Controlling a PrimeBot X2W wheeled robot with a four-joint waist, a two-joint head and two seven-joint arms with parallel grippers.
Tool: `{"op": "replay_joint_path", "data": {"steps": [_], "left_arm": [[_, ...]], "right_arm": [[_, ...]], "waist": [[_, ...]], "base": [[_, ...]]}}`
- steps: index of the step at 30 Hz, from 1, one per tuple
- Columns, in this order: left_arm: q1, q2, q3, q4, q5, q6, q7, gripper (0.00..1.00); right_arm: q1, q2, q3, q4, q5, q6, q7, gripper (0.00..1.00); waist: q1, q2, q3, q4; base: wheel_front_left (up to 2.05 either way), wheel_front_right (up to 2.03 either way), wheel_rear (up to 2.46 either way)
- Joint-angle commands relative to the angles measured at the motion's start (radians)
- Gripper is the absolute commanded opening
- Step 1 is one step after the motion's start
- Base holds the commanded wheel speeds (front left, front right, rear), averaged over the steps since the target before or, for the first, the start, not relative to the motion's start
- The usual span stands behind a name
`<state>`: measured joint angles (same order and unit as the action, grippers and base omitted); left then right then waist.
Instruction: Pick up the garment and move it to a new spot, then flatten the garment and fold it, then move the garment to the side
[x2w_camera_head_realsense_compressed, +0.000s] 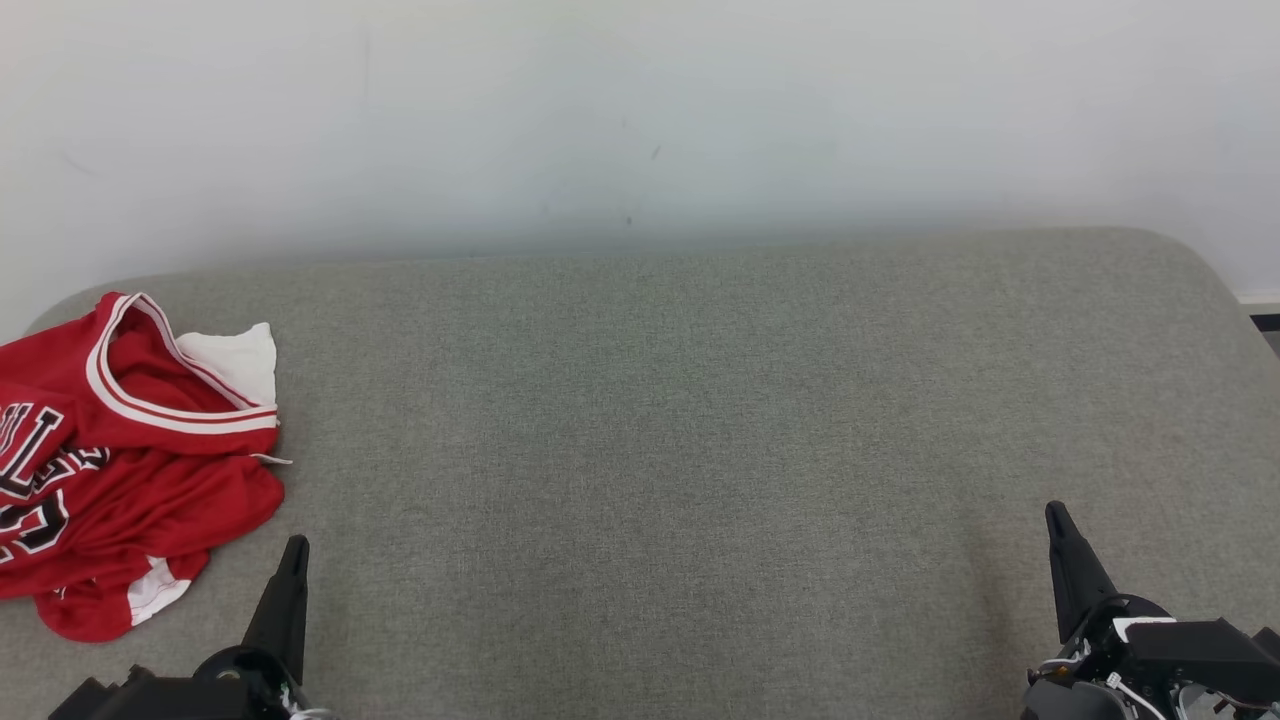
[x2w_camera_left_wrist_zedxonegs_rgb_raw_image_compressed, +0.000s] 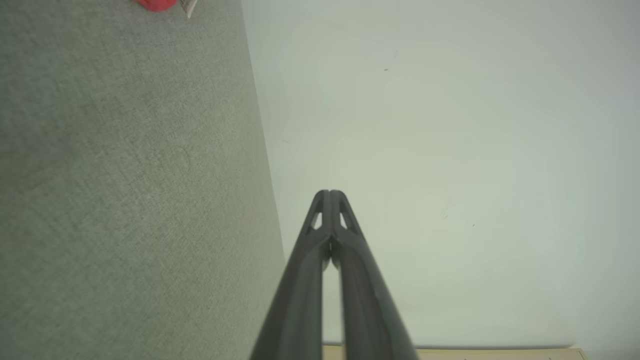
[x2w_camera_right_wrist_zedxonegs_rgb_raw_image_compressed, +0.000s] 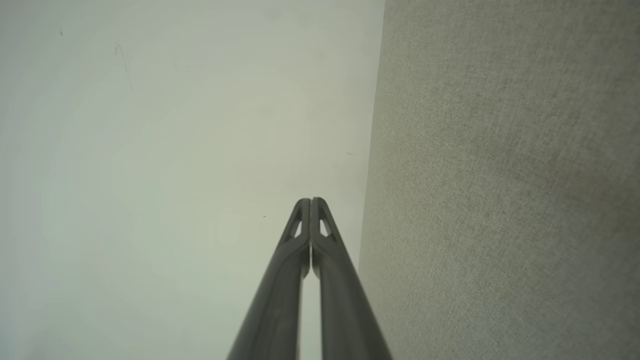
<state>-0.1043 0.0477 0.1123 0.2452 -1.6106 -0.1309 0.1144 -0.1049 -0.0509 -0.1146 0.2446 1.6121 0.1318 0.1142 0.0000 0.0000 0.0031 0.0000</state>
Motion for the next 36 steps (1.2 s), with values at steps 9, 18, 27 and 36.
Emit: {"op": "replay_joint_path", "data": {"steps": [9, 18, 27, 36], "left_arm": [[0.010, -0.004, -0.002, 0.012, 0.001, 0.000, -0.002, 0.00], [0.030, -0.006, -0.027, 0.038, 0.023, 0.001, -0.040, 1.00], [0.038, -0.004, -0.026, 0.034, 0.120, 0.018, -0.083, 1.00], [0.049, -0.003, -0.045, 0.006, 0.285, 0.049, -0.121, 1.00]], "right_arm": [[0.008, 0.001, 0.002, 0.013, 0.000, 0.000, -0.001, 0.00], [0.021, 0.001, 0.040, 0.031, -0.034, 0.000, -0.040, 1.00], [0.013, -0.001, 0.069, 0.051, -0.170, 0.000, -0.083, 1.00], [0.000, 0.000, 0.085, 0.065, -0.394, 0.000, -0.121, 1.00]], "waist": [[0.0000, 0.0000, 0.000, 0.000], [0.0000, 0.0000, -0.008, -0.001], [0.0000, 0.0000, -0.016, -0.001], [0.0000, 0.0000, -0.023, -0.001]], "base": [[0.00, 0.00, 0.00], [0.00, 0.00, 0.00], [0.00, 0.00, 0.00], [0.00, 0.00, 0.00]]}}
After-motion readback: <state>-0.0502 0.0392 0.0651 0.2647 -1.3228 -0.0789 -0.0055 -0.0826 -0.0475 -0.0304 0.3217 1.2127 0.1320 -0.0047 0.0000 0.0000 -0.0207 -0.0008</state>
